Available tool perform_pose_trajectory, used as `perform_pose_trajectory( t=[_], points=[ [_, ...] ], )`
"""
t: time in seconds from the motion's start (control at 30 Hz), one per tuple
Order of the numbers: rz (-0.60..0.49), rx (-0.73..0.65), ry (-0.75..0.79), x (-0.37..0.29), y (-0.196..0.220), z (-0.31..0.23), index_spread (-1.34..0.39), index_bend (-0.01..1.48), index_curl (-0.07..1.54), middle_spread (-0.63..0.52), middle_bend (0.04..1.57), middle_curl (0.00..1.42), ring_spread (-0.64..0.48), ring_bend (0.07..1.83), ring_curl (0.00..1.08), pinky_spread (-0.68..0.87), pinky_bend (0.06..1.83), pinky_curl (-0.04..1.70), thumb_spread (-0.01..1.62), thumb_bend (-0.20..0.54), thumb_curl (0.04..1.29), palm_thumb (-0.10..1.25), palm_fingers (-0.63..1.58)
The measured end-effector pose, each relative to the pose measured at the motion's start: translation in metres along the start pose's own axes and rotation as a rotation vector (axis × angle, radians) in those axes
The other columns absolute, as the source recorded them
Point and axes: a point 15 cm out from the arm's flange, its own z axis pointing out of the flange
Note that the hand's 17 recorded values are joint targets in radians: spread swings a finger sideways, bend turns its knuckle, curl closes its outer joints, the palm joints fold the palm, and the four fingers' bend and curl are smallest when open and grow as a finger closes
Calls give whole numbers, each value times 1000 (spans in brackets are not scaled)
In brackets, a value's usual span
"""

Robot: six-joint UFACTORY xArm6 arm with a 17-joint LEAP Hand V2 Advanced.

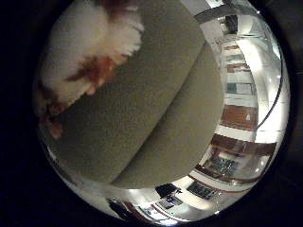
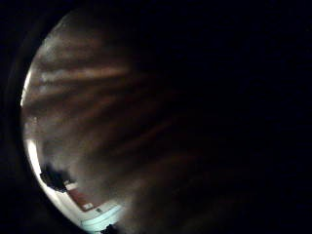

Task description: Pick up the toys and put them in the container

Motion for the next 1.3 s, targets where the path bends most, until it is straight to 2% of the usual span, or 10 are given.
perform_pose_trajectory(
  t=[0.1, 0.17, 0.2, 0.27, 0.3, 0.43, 0.6, 0.87, 1.13, 1.3],
  points=[
    [-18, 2, -3, -2, -12, -2, -465, 211, 333, -170, 337, 364, -131, 583, 245, 276, 754, -24, 986, -25, 291, 478, 743],
    [-19, 3, -4, -3, -14, -3, -459, 196, 345, -226, 463, 418, -248, 730, 295, 32, 849, -2, 996, -21, 295, 503, 1076],
    [-19, 3, -4, -3, -15, -5, -453, 250, 396, -244, 552, 466, -276, 806, 347, -147, 930, 25, 1002, -16, 299, 530, 1228],
    [-16, 4, 1, 0, -16, -9, -447, 384, 466, -239, 703, 531, -273, 896, 398, -274, 1017, 70, 1016, -11, 305, 569, 1364],
    [-12, 5, 4, 2, -15, -12, -431, 528, 537, -220, 816, 579, -261, 982, 440, -311, 1094, 116, 1028, -7, 312, 612, 1395],
    [5, 6, 14, 8, -11, -19, -349, 868, 711, -169, 1085, 683, -230, 1196, 546, -273, 1353, 272, 1043, 13, 358, 809, 1328],
    [48, 4, 32, 21, 3, -37, -277, 1047, 797, -148, 1254, 741, -219, 1328, 627, -216, 1507, 391, 1033, 13, 431, 982, 1201],
    [124, -18, -36, 23, 24, -125, -225, 1136, 819, -115, 1345, 747, -222, 1363, 705, -173, 1561, 501, 1045, -10, 499, 1050, 1127],
    [137, 38, -42, 14, -18, -248, -211, 1165, 812, -107, 1372, 730, -227, 1346, 758, -171, 1533, 584, 1044, -14, 549, 1065, 1119],
    [94, 113, -24, -19, -74, -328, -208, 1173, 804, -106, 1379, 722, -230, 1335, 783, -175, 1511, 628, 1043, -13, 570, 1067, 1117]
  ],
)
